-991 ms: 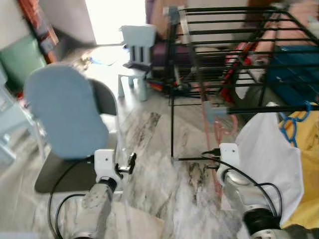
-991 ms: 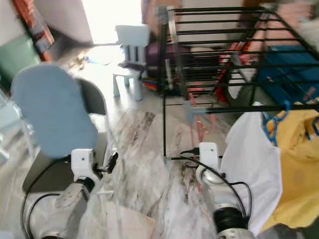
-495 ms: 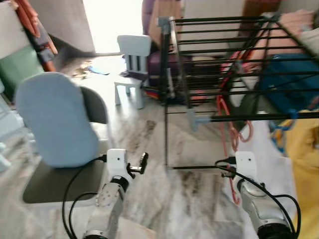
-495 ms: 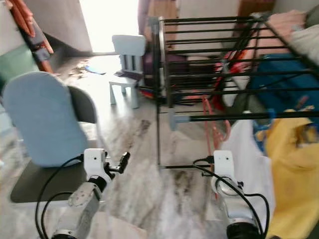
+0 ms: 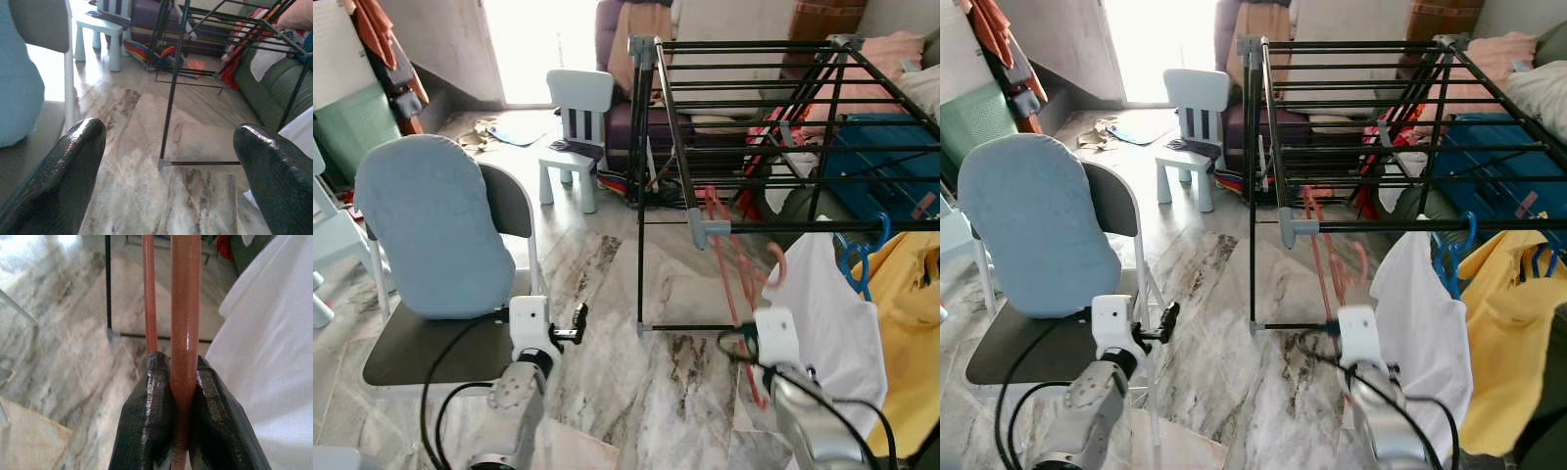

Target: Hang hanger

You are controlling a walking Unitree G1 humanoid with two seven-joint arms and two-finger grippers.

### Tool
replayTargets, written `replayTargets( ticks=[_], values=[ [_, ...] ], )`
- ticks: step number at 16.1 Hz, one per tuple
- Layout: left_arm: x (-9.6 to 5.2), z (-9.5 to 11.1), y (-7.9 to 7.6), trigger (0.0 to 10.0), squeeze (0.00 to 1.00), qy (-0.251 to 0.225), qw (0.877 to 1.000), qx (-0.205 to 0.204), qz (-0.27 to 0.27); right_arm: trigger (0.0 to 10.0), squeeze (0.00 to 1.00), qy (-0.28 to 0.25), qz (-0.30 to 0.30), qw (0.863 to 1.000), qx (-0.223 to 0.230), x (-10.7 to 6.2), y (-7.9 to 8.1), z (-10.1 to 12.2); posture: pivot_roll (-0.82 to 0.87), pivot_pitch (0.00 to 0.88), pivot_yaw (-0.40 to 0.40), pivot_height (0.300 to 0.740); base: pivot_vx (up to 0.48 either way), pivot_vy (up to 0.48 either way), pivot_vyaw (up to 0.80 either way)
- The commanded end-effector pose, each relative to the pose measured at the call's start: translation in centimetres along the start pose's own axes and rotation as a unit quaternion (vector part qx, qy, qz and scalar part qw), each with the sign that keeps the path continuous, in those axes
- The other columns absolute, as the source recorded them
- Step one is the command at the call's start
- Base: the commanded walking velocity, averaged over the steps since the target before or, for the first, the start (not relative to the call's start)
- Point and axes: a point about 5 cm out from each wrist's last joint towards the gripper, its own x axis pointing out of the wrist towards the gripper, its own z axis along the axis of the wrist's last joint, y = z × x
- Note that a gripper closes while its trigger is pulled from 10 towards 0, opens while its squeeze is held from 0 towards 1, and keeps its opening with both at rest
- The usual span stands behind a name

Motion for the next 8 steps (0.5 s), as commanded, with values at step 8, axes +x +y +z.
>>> replayTargets(
  ticks=[8],
  values=[
    [0.0, -0.5, -0.3, 10.0, 0.00, 0.014, 1.000, 0.003, 0.010, 10.0, 0.00, 0.053, 0.054, 0.994, 0.076, 2.4, 2.2, 5.6, -0.14, 0.000, -0.025, 0.740, 0.000, 0.000, 0.00]
  ],
)
